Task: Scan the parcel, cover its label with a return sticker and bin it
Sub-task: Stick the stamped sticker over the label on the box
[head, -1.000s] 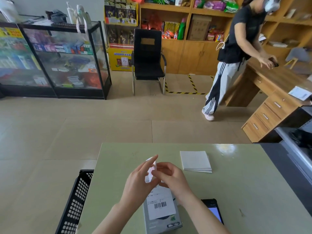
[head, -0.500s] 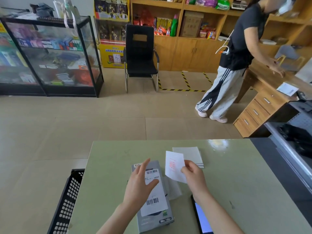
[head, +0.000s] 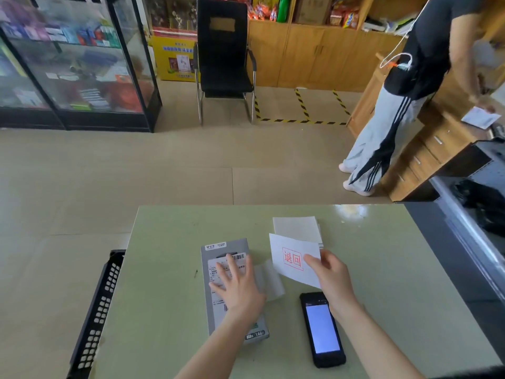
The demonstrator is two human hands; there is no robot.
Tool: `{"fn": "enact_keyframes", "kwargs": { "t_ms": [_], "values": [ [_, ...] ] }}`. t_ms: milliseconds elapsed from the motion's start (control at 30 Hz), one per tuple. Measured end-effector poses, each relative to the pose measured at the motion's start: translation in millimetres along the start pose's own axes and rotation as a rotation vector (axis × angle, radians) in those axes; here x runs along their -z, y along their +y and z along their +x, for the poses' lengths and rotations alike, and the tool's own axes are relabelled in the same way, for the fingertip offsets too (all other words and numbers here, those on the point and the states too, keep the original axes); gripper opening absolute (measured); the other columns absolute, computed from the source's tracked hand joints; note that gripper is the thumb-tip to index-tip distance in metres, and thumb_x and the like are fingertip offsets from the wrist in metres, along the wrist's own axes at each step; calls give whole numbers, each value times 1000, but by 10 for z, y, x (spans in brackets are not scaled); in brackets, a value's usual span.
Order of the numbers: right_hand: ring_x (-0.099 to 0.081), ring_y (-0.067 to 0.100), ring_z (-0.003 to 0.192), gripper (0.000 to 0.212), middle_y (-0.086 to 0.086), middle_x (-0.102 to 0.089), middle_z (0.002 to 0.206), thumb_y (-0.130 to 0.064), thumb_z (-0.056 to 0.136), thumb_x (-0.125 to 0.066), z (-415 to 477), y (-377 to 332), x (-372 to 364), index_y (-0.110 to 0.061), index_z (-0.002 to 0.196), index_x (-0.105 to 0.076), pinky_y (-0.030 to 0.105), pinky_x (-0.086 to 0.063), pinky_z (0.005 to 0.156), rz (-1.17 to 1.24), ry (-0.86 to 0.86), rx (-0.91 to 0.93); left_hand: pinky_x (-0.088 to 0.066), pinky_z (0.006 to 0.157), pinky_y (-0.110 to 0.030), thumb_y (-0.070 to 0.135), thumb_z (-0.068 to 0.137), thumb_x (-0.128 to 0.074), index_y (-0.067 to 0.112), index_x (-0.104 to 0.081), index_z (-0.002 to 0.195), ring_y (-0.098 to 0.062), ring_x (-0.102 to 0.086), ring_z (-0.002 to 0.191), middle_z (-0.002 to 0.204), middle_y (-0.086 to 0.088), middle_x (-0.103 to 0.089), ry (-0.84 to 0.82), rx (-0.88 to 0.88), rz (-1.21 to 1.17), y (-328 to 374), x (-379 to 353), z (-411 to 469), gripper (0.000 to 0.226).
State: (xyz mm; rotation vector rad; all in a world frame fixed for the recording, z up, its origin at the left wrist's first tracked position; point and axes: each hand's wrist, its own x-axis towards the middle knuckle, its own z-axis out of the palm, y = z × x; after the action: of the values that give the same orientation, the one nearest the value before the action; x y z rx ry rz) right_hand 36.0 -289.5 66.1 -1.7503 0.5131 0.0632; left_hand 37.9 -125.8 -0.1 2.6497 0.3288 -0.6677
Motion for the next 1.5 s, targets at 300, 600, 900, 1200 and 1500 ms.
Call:
{"fn": "enact_keyframes", "kwargs": {
  "t_ms": [300, 600, 900, 1200, 1500],
  "values": [
    [-62, -7, 62, 6, -15, -72, 74, -16, 85, -63, 50, -74, -205, -16, 80, -68, 7, -44, 50, 56, 9, 29, -24, 112, -39, 35, 76, -69, 47, -20, 147, -26, -18, 140, 152, -10, -14, 195, -170, -483, -817, 291, 9, 87],
    [-64, 16, 79, 6, 2, -72, 89, -16, 85, -63, -54, -138, -651, -12, 86, -67, 28, -46, 66, 43, -80, 49, -35, 109, -36, 15, 76, -57, 41, -30, 145, -29, -16, 146, 158, -7, 1, 61, -127, -624, -1398, 542, 21, 79],
    [-67, 15, 84, 5, -1, -74, 90, -14, 85, -64, -186, -136, -717, -15, 87, -69, 27, -48, 68, 50, -78, 33, -25, 105, -68, 70, 67, -63, 27, -16, 146, -30, 4, 148, 161, -11, 14, 191, 152, -195, -1022, 553, 51, 101],
    [-67, 18, 90, 7, 1, -74, 95, -17, 85, -64, -245, -126, -796, -15, 90, -69, 33, -49, 77, 60, -76, 15, -41, 101, -46, 55, 73, -67, 24, -7, 152, -39, -16, 143, 161, -16, 8, 248, 91, -269, -1383, 677, 92, 105],
    [-66, 16, 83, 7, -1, -74, 90, -15, 85, -64, -284, -245, -1044, -15, 89, -70, 29, -49, 71, 87, -127, 38, -50, 84, -43, 60, 82, -56, 56, 9, 144, -29, -67, 86, 159, -21, -12, 249, 12, -521, -2063, 729, 89, 90]
  ]
}}
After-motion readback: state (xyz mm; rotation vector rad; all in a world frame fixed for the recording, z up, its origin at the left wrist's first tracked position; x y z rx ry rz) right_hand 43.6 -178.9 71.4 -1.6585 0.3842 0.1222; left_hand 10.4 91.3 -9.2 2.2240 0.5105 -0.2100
